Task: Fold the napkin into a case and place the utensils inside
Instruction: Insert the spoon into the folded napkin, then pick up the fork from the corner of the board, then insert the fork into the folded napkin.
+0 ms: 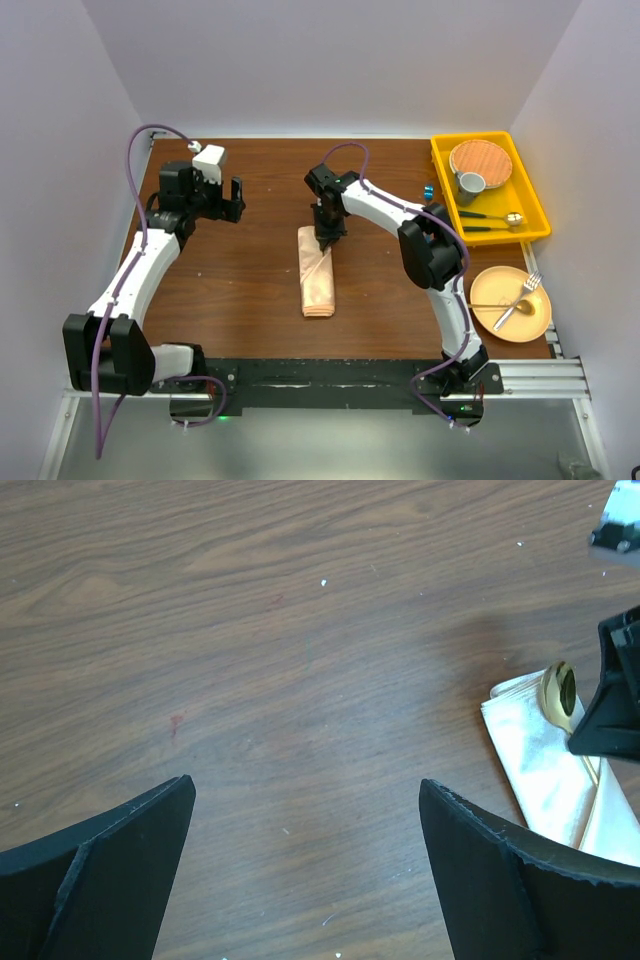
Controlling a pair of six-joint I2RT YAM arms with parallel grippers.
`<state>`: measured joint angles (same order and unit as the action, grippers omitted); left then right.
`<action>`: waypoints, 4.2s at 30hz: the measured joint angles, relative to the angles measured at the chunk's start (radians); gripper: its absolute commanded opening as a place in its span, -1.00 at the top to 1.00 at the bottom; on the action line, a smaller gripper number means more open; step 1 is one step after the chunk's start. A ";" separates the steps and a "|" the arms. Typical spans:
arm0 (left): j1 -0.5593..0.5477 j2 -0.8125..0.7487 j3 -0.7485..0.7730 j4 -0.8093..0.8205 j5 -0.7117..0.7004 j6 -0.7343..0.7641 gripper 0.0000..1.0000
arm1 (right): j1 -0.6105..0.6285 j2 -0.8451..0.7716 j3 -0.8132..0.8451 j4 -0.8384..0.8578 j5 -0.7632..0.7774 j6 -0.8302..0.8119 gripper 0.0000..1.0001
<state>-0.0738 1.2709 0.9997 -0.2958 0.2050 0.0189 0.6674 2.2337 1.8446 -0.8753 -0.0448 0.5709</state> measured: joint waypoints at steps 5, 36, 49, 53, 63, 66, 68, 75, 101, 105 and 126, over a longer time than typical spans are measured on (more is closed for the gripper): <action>0.000 -0.015 -0.016 0.000 0.000 0.000 -1.00 | -0.001 0.000 -0.019 -0.008 -0.003 0.015 0.92; 0.000 0.015 -0.026 0.004 0.024 0.000 -1.00 | -0.348 -0.094 0.118 -0.038 0.106 -0.328 -0.03; 0.000 0.079 0.012 0.022 0.046 0.000 -1.00 | -0.656 -0.086 0.100 -0.012 0.149 -0.532 0.11; 0.000 0.101 0.029 0.026 0.052 0.000 -1.00 | -0.658 -0.040 0.126 -0.003 0.127 -0.541 0.20; 0.000 0.136 0.058 0.027 0.054 0.000 -1.00 | -0.658 0.002 0.090 0.021 0.098 -0.541 0.21; 0.000 0.148 0.066 0.027 0.055 0.000 -1.00 | -0.658 0.002 0.051 0.030 0.103 -0.541 0.22; 0.000 0.154 0.070 0.027 0.056 -0.001 -1.00 | -0.658 0.005 0.044 0.029 0.104 -0.539 0.22; 0.000 0.162 0.074 0.027 0.063 -0.001 -1.00 | -0.658 0.036 0.055 0.054 0.105 -0.536 0.31; 0.000 0.147 0.046 0.069 0.077 -0.045 -1.00 | -0.310 -0.057 0.291 0.034 -0.017 -0.232 1.00; 0.000 0.110 0.017 0.071 0.076 -0.052 -1.00 | -0.169 -0.061 0.346 0.050 -0.003 -0.163 1.00; 0.001 -0.041 -0.134 0.113 0.075 -0.083 -1.00 | 0.024 -0.062 0.058 0.235 0.244 -0.052 1.00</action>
<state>-0.0731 1.2297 0.8654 -0.1829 0.2802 -0.0643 0.6910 2.1719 1.9026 -0.6403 0.1989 0.5186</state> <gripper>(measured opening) 0.997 0.015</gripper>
